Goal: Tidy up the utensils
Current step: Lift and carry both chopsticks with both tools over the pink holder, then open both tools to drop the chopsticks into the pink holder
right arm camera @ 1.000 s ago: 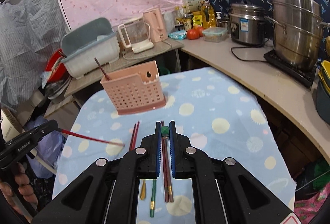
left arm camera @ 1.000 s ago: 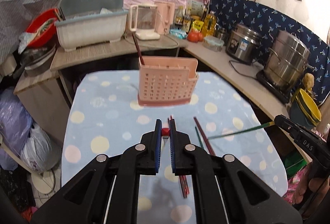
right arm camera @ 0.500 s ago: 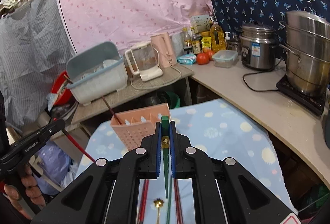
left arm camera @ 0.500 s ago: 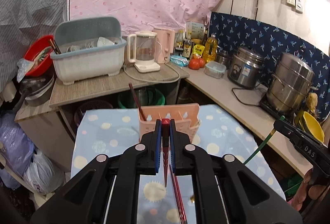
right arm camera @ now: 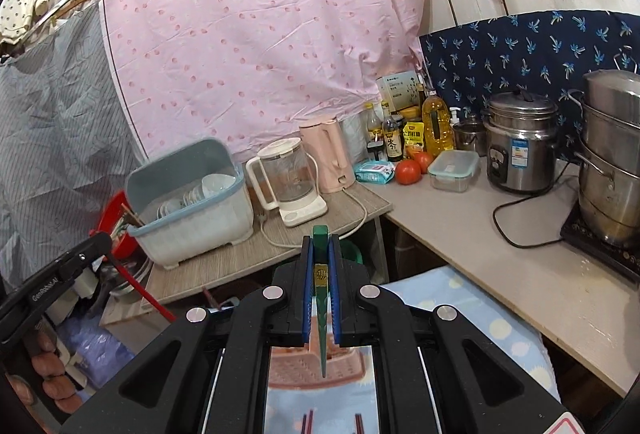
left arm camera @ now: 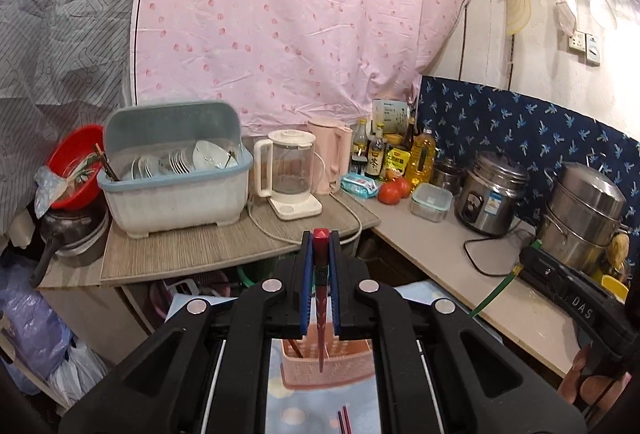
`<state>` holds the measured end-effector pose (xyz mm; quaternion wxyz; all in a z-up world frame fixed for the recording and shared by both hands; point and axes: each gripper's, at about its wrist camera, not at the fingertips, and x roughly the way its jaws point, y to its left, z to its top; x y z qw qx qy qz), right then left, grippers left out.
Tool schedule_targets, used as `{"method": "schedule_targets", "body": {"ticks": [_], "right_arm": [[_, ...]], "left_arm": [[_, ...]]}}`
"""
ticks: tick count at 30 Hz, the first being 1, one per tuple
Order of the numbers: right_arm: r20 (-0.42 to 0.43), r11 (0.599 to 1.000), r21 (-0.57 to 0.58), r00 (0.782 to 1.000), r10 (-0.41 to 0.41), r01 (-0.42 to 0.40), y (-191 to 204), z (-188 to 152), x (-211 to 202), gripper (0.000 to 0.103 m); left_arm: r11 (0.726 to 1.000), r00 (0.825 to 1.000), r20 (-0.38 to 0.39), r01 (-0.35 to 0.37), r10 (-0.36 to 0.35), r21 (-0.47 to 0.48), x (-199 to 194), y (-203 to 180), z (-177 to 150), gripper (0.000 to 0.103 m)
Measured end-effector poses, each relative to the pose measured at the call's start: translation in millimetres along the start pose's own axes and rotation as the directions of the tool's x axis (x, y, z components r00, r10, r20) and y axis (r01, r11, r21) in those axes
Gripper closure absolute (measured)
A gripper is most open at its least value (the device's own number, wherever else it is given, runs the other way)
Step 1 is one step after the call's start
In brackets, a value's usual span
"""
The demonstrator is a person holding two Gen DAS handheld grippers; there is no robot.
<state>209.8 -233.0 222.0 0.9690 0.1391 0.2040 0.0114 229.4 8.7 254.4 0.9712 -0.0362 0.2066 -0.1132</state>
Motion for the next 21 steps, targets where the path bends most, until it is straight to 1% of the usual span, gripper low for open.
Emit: {"method": "schedule_targets", "body": {"ticks": [3,6,13,21], "right_arm": [[-0.007,1.000,-0.006,1.000,-0.010,0.010,4,3,21,0.096],[-0.018,0.999,-0.022,0.999,-0.028,0.027,7,2,43,0.096],[-0.084,0.999,-0.028,0.996,-0.037,0.035,4,-12,90,0.096],[-0.161,1.000,-0.018,0.987,-0.024,0.022,2,-37,121,0.096]], "left_arm": [[1.000,1.000,-0.003,-0.009,0.009,-0.013,16,6,7,0.096],[1.000,1.000,-0.021,-0.017,0.016,-0.013,33,11,6,0.096],[0.999,0.997,-0.073,-0.027,0.026,-0.021,70,21,-10,0.096],[0.999,0.991,-0.131,-0.027,0.023,-0.033,93,29,-31,0.096]]}}
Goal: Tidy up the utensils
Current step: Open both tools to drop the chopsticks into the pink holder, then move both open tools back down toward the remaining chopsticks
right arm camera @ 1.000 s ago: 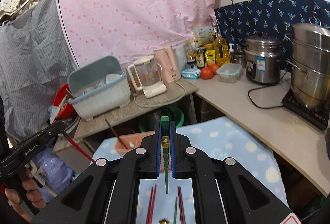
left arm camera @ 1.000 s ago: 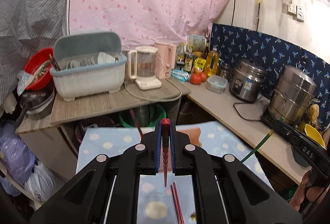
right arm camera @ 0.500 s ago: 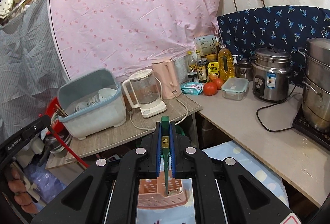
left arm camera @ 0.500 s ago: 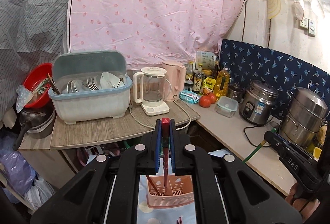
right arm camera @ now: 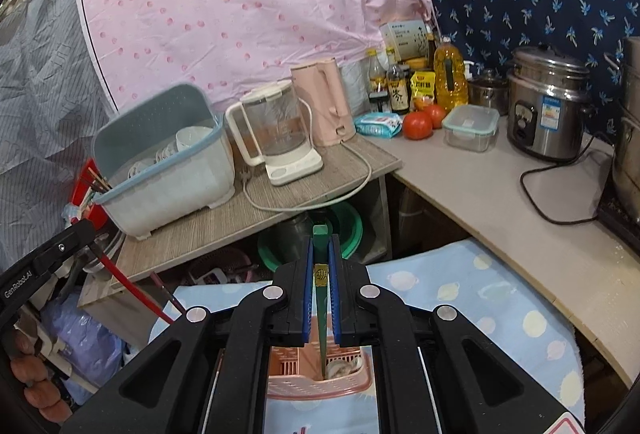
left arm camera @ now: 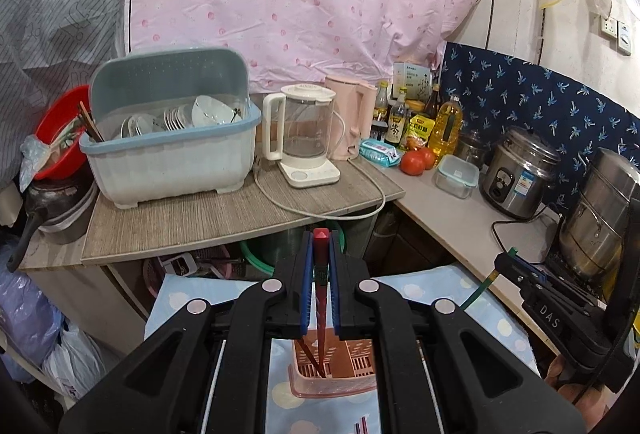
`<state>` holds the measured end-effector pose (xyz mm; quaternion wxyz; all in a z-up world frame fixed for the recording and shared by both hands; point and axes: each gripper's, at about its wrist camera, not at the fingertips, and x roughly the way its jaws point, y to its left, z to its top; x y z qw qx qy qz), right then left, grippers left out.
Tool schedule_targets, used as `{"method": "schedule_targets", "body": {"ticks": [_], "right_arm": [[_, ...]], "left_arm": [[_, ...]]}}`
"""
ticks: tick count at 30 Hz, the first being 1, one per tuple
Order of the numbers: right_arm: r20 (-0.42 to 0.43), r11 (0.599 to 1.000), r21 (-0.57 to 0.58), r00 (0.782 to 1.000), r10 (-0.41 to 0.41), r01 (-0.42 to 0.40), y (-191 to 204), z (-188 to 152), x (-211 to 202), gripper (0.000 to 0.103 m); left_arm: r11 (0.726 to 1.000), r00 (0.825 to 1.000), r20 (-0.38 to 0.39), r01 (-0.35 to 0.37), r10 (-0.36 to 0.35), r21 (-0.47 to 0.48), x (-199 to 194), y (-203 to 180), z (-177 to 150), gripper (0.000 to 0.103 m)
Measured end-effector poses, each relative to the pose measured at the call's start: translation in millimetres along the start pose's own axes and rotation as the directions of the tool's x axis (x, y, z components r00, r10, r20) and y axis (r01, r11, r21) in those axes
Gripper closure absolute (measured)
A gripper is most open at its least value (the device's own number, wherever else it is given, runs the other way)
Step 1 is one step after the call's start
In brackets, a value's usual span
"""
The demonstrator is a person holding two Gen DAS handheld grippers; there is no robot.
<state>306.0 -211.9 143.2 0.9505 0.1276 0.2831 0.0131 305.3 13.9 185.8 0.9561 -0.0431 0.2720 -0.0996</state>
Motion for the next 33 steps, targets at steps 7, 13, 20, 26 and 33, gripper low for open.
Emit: {"method": "schedule_targets", "body": {"ticks": [7,13,20,26,33], "right_arm": [[-0.015,1.000,-0.005,1.000,-0.019,0.019,0,-9,3,0.086],[0.000,1.000,0.009,1.000,-0.016,0.016,-5,-11,-9,0.080],[0.007,1.000,0.009,1.000,-0.009,0.009,-7,-23,-32,0.079],[-0.006,1.000,0.017,1.000,0.001,-0.001,-12,-46,-56,0.079],[-0.071,0.999,0.047,0.997,0.008,-0.004,-25,-96,-78,0.079]], "left_arm": [[1.000,1.000,-0.017,0.001,-0.002,-0.007,5,0,-11,0.089],[1.000,1.000,-0.011,-0.008,0.008,-0.016,-3,2,-15,0.063],[1.000,1.000,-0.014,-0.003,0.002,-0.025,-18,4,-24,0.063],[0.999,1.000,-0.030,0.008,-0.009,-0.032,-34,3,-39,0.063],[0.999,0.996,-0.087,0.029,-0.031,-0.023,-51,-5,-80,0.063]]}}
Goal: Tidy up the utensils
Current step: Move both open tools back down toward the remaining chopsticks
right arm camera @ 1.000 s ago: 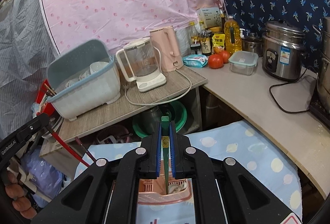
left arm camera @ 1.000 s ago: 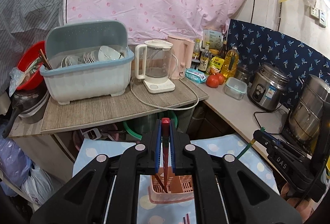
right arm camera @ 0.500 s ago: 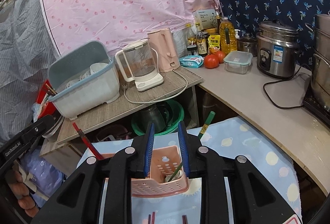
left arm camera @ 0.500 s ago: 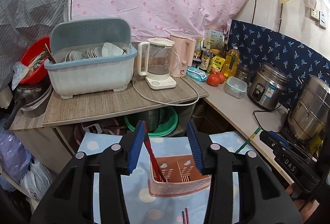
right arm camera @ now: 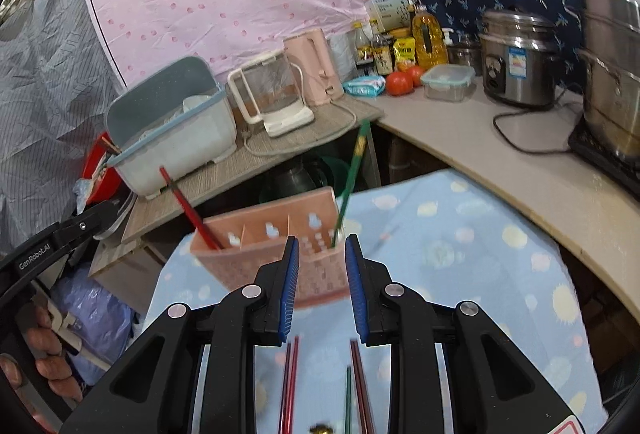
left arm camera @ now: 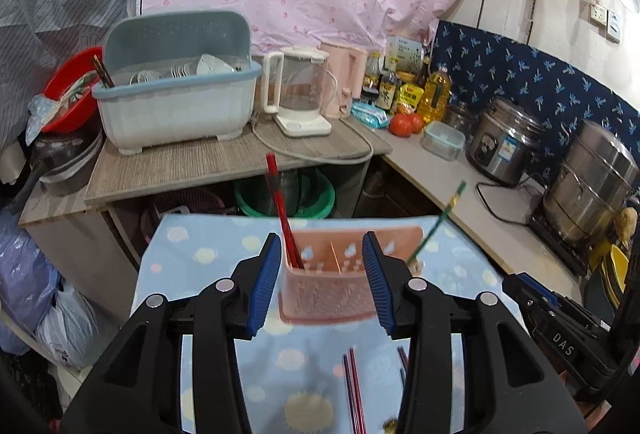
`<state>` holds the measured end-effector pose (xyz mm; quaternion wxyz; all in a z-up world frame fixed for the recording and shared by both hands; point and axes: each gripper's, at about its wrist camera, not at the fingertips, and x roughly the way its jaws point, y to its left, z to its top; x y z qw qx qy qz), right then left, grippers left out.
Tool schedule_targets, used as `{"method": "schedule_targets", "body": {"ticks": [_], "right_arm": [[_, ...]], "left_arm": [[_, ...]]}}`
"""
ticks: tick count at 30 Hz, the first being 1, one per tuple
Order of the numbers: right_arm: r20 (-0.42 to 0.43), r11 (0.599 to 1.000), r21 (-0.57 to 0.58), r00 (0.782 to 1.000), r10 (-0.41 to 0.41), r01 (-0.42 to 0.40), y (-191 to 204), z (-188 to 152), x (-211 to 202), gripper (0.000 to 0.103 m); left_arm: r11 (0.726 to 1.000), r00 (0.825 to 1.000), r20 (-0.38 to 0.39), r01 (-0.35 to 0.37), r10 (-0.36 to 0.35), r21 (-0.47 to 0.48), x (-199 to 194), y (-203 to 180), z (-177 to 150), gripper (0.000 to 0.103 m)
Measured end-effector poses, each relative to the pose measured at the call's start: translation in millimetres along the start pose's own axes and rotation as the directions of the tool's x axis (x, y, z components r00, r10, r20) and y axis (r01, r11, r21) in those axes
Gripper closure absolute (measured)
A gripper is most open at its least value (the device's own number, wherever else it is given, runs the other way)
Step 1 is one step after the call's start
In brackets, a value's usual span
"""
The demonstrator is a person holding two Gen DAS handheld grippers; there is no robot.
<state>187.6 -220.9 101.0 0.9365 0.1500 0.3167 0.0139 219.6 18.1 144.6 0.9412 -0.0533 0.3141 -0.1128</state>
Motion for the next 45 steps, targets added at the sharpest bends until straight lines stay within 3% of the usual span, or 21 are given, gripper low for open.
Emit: {"method": "schedule_targets", "body": {"ticks": [11,18,24,29,37,45], "right_arm": [[-0.149,0.999,0.017,0.988,-0.039,0.042,-36,-107,-26,0.079],[-0.220,0.996,-0.004,0.972,-0.086,0.087,-53,-162,-41,0.079],[-0.274,0.995,-0.011,0.956,-0.100,0.100,-61,-201,-45,0.079],[-0.294,0.995,0.000,0.951,-0.096,0.101,-65,-215,-48,0.079],[-0.296,0.996,0.002,0.951,-0.088,0.093,-65,-218,-51,0.079],[-0.302,0.996,0.008,0.949,-0.087,0.094,-65,-220,-48,0.079]], "left_arm": [[1.000,0.985,-0.174,0.024,-0.021,0.020,-2,-14,-106,0.063],[0.996,0.948,-0.315,0.061,-0.038,0.063,-2,-21,-188,0.063],[0.994,0.925,-0.376,0.088,-0.059,0.060,-17,-21,-234,0.055],[0.990,0.911,-0.403,0.123,-0.084,0.072,-21,-32,-256,0.054],[0.989,0.900,-0.434,0.093,-0.034,0.116,-9,-38,-276,0.054],[0.993,0.907,-0.420,0.048,0.002,0.110,-6,-24,-274,0.054]]}}
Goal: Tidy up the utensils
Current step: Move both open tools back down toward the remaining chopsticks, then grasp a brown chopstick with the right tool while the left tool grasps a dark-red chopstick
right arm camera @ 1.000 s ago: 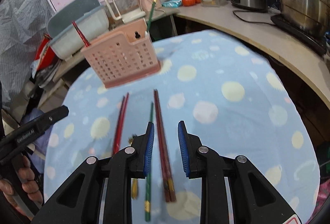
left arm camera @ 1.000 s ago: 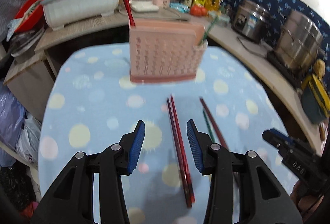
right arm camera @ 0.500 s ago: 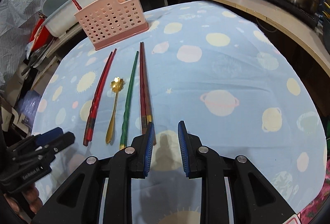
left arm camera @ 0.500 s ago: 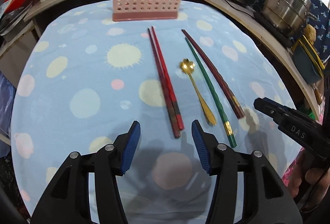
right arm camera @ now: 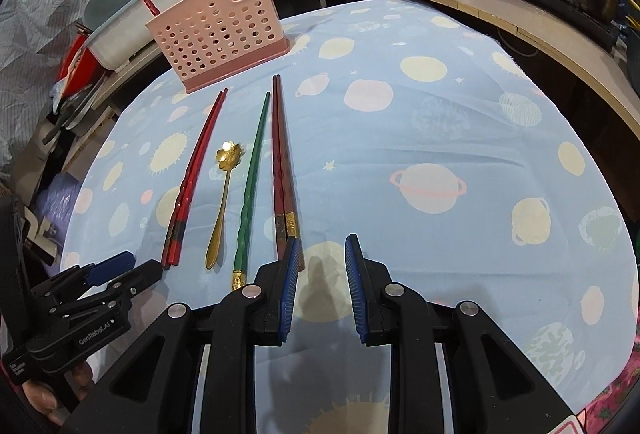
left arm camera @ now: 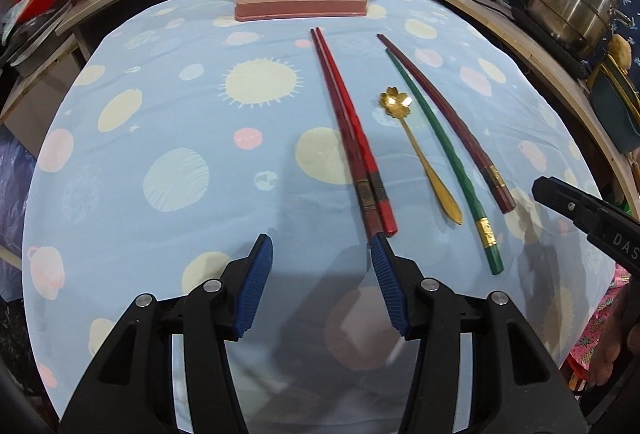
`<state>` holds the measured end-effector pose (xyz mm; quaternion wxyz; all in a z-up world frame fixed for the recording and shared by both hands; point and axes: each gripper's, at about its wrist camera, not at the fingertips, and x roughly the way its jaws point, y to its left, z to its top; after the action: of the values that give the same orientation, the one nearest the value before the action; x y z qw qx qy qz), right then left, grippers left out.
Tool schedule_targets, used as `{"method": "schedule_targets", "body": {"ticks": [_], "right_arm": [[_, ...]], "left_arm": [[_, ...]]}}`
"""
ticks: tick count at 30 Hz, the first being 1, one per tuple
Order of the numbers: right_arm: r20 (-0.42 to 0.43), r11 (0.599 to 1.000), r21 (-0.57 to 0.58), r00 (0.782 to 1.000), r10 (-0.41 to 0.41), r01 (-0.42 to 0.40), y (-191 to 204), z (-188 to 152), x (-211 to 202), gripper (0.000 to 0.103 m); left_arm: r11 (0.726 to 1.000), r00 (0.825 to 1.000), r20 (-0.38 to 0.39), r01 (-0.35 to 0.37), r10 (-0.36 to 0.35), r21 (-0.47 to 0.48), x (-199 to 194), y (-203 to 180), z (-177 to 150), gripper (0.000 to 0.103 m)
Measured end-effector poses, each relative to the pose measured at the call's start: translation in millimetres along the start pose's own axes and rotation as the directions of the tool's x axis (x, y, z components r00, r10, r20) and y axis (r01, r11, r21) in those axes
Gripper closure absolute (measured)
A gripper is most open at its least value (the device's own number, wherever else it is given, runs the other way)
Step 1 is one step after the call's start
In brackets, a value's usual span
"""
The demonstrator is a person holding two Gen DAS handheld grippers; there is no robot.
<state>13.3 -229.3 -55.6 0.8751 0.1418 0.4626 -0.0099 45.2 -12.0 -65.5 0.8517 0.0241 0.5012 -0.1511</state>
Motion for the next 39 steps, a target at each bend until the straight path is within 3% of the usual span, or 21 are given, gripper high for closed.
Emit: {"method": "schedule_targets", "body": {"ticks": [7,16,27,35,39], "right_arm": [[0.000,1.000,-0.005,1.000,0.000,0.000,0,0,2,0.079],[-0.003,1.000,-0.004,1.000,0.001,-0.001,1,3,3,0.079],[-0.005,1.000,-0.003,1.000,0.003,-0.003,3,4,5,0.079],[-0.019,1.000,-0.009,1.000,0.006,-0.006,6,4,11,0.079],[-0.024,1.000,-0.012,1.000,0.011,-0.011,5,3,12,0.079]], "left_arm": [[0.999,1.000,0.002,0.003,-0.003,-0.048,-3,13,8,0.054],[1.000,1.000,-0.011,0.023,-0.023,0.003,8,-8,14,0.054],[1.000,1.000,-0.007,-0.009,0.009,-0.027,9,7,15,0.054],[1.000,1.000,0.000,-0.010,0.010,-0.014,15,-3,28,0.054],[0.999,0.999,0.003,-0.034,0.034,-0.005,21,-3,30,0.066]]}}
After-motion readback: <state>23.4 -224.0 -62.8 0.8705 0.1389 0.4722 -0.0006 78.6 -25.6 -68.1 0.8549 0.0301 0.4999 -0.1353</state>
